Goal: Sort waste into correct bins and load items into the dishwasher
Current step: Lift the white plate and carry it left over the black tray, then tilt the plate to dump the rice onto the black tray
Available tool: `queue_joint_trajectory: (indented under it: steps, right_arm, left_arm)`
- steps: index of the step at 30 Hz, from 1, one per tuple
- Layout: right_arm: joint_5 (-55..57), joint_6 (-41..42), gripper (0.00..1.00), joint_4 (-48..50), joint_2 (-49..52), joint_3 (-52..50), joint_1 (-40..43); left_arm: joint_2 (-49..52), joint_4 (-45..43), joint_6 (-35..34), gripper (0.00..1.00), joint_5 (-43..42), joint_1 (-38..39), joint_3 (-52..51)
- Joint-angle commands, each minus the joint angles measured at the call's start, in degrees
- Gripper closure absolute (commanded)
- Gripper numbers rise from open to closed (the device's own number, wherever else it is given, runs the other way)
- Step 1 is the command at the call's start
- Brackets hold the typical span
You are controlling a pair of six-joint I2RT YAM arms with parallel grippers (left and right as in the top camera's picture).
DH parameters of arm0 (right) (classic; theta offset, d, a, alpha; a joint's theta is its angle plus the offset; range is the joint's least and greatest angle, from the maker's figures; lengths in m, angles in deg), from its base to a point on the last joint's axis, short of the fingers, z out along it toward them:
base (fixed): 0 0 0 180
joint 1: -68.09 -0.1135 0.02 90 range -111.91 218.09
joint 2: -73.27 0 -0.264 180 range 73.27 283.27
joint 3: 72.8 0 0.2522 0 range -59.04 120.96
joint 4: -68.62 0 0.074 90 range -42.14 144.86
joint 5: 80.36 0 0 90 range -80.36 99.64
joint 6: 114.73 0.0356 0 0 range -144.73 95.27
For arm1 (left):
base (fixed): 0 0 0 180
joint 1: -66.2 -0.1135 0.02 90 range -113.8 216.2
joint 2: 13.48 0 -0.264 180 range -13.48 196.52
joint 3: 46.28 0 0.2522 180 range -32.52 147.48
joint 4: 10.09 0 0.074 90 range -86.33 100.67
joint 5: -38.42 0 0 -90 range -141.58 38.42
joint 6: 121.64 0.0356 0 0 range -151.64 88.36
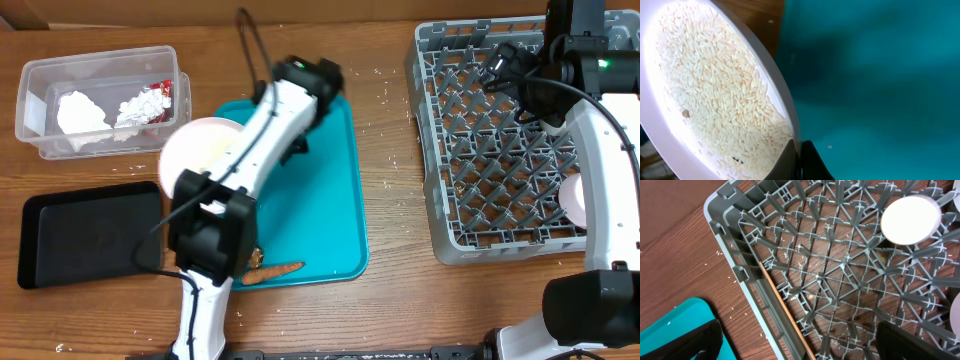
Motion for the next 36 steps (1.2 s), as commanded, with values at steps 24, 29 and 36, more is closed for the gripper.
queue_joint_trajectory:
  steps: [24,29,36]
  right_arm:
    - [0.57,0.26,0.00,0.13,-1.51,-0.09,0.02]
    - [0.57,0.26,0.00,0.13,-1.51,-0.09,0.02]
    - [0.57,0.26,0.00,0.13,-1.51,-0.09,0.02]
  left_arm:
    - [-8.41,-1.95,11.80,0.96,-26.14,-39.17,2.99]
    - [-8.52,-3.32,16.92,0.96,-35.21,-43.21,2.54]
    - [-8.50,-3.54,21.35,0.96,-46.03,-51.10,2.43]
